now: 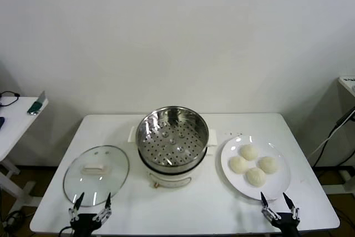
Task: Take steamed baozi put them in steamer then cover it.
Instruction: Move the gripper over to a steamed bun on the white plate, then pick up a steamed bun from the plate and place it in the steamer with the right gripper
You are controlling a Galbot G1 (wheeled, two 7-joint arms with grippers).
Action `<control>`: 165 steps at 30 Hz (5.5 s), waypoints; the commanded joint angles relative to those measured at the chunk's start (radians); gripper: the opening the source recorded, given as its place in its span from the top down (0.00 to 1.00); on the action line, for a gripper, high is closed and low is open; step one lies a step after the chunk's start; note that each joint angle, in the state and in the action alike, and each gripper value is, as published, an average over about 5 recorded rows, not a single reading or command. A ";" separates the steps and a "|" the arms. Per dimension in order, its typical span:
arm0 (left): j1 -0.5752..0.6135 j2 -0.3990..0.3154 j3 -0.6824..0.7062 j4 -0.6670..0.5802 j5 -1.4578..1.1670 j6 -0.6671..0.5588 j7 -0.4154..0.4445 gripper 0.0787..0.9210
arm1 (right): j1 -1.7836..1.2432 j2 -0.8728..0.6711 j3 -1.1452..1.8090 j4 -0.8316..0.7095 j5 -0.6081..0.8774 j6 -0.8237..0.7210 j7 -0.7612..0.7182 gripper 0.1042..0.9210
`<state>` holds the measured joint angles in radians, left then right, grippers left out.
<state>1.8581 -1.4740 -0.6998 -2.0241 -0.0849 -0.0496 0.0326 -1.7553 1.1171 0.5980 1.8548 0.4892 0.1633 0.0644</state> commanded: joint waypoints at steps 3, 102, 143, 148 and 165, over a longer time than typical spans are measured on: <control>-0.006 0.001 0.003 -0.001 0.001 0.001 0.000 0.12 | 0.276 -0.075 0.018 0.063 -0.119 -0.329 0.096 0.12; -0.023 -0.021 0.035 0.001 0.063 0.010 -0.004 0.12 | 2.661 -0.084 -1.942 -0.724 -0.307 0.161 -1.288 0.33; -0.031 -0.020 0.035 0.019 0.080 0.001 -0.009 0.12 | 2.155 0.360 -1.780 -1.054 -0.868 0.551 -1.064 0.33; -0.027 -0.021 0.036 0.014 0.083 0.001 -0.010 0.12 | 2.172 0.377 -1.798 -1.076 -0.827 0.579 -1.079 0.29; -0.036 -0.019 0.047 0.020 0.096 0.002 -0.007 0.12 | 2.681 -0.093 -2.279 -0.683 0.271 0.054 -1.192 0.12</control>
<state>1.8281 -1.4936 -0.6578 -2.0110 0.0063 -0.0461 0.0244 0.6747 1.3047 -1.4173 0.9670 0.1738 0.5542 -1.0838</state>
